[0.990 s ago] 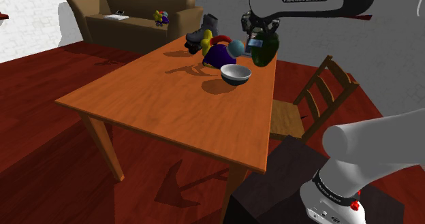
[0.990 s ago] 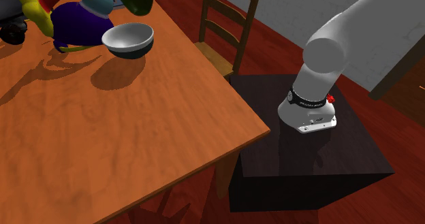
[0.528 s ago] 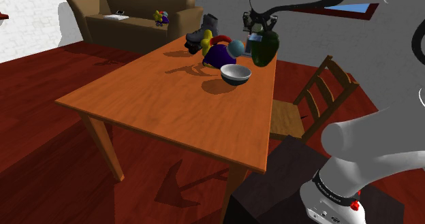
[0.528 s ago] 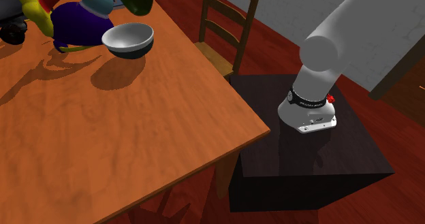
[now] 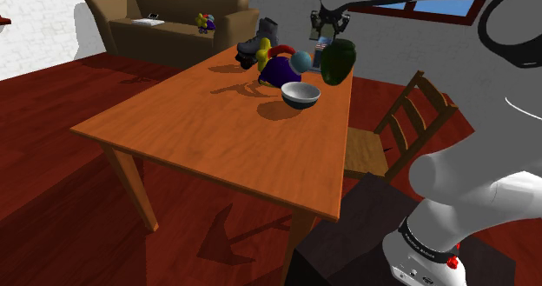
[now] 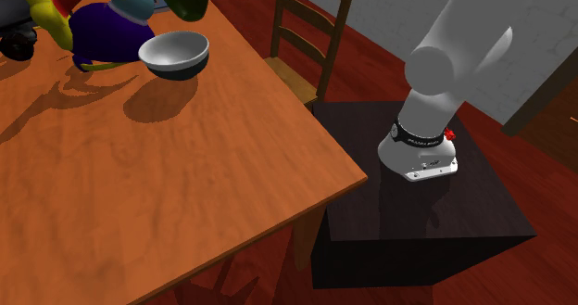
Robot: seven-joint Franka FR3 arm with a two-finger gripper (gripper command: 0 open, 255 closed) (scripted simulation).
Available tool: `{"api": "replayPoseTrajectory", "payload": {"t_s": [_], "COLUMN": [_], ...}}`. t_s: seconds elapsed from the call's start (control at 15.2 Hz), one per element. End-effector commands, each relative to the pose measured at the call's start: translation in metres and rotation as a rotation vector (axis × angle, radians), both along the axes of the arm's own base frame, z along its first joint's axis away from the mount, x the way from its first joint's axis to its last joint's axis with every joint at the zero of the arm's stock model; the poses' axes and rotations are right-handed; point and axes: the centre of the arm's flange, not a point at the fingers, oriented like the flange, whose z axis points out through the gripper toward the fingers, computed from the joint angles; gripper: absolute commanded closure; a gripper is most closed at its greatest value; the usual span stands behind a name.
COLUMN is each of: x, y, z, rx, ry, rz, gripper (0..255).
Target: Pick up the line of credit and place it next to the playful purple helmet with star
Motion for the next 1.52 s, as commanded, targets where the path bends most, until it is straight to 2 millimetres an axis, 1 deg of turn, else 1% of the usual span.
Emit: {"api": "replayPoseTrajectory", "payload": {"t_s": [0.0,0.53,1.45], "x": [0.018,0.081,0.081], "y": [-0.024,-0.109,-0.109], "z": [-0.002,-0.002,-0.076], "rx": [-0.001,-0.001,-0.001], "ry": [0.0,0.0,0.0], "rz": [-0.001,-0.001,-0.001], "gripper": [255,255,255]}}
